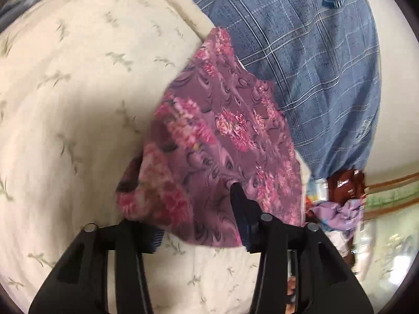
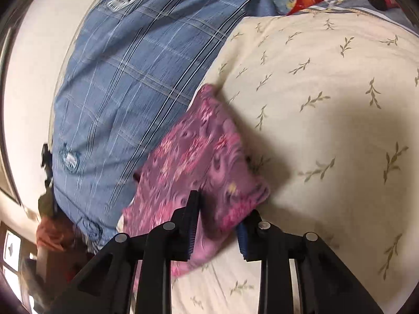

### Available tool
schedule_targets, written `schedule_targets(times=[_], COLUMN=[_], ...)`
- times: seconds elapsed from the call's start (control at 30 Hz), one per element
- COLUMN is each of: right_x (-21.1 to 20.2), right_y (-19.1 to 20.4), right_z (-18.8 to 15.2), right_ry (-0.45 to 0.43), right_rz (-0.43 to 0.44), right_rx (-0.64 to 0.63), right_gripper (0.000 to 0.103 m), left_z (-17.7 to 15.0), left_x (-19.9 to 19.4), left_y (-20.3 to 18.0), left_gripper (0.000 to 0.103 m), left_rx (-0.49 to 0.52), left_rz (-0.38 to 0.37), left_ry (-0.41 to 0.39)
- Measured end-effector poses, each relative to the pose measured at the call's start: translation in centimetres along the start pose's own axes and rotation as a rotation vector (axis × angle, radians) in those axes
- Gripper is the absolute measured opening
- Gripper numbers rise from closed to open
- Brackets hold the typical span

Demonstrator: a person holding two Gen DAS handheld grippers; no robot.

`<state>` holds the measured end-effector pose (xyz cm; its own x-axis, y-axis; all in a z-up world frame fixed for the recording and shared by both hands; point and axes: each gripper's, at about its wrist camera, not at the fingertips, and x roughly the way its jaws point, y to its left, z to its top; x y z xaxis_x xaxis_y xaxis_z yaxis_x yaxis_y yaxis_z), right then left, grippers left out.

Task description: Fold small clothes

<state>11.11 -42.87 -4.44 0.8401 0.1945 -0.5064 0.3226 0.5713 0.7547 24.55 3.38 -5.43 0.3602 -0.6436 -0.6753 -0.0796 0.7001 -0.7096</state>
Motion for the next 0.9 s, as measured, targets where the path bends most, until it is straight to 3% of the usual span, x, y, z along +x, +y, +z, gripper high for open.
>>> schedule_targets(times=[0.03, 0.17, 0.23, 0.3, 0.37, 0.4, 0.5, 0.53, 0.67, 0.73, 0.8, 0.9], right_x=[-0.3, -3.2, -3.3, -1.3, 0.0, -0.2, -2.2, -2.9, -6.0, -6.6, -6.4, -5.0], right_y=[0.4, 2.6, 2.3, -0.2, -1.9, -2.5, -3.3, -3.4, -2.7, -1.4, 0.0, 2.4], right_z=[0.3, 1.4, 1.7, 2.0, 1.5, 1.2, 0.6, 0.6, 0.5, 1.0, 1.5, 1.7], right_ry=[-0.011, -0.085, -0.088, -0.025, 0.021, 0.009, -0.043, -0.047, -0.116, -0.139, -0.134, -0.105], right_rz=[0.016, 0.113, 0.075, -0.037, -0.101, -0.087, -0.084, -0.094, -0.141, -0.147, -0.136, -0.094], right_rx=[-0.014, -0.102, -0.125, -0.085, -0.053, -0.032, 0.016, 0.019, -0.048, -0.096, -0.14, -0.192], right_gripper=[0.005, 0.004, 0.004, 0.004, 0.007, 0.007, 0.016, 0.02, 0.02, 0.021, 0.021, 0.023], left_z=[0.0, -1.7, -2.4, -2.4, -2.3, -2.2, -2.5, -2.6, -3.1, -2.7, -1.7, 0.9], left_x=[0.0, -1.8, -1.3, 0.4, 0.4, -0.1, -1.8, -2.3, -5.4, -6.5, -7.0, -6.8], left_y=[-0.4, -0.9, -0.5, 0.6, 1.7, 1.7, 1.3, 1.2, 0.9, 0.6, 0.3, -0.3], left_gripper=[0.003, 0.003, 0.003, 0.003, 0.004, 0.004, 0.009, 0.014, 0.027, 0.039, 0.04, 0.044], left_rx=[0.018, 0.03, 0.033, 0.013, -0.03, -0.019, 0.093, 0.13, 0.269, 0.331, 0.357, 0.346], left_rz=[0.015, -0.013, 0.006, 0.049, -0.001, -0.007, 0.039, 0.059, 0.112, 0.175, 0.213, 0.201], left_ry=[0.004, -0.033, -0.019, 0.018, 0.031, 0.034, 0.037, 0.035, -0.012, -0.061, -0.093, -0.101])
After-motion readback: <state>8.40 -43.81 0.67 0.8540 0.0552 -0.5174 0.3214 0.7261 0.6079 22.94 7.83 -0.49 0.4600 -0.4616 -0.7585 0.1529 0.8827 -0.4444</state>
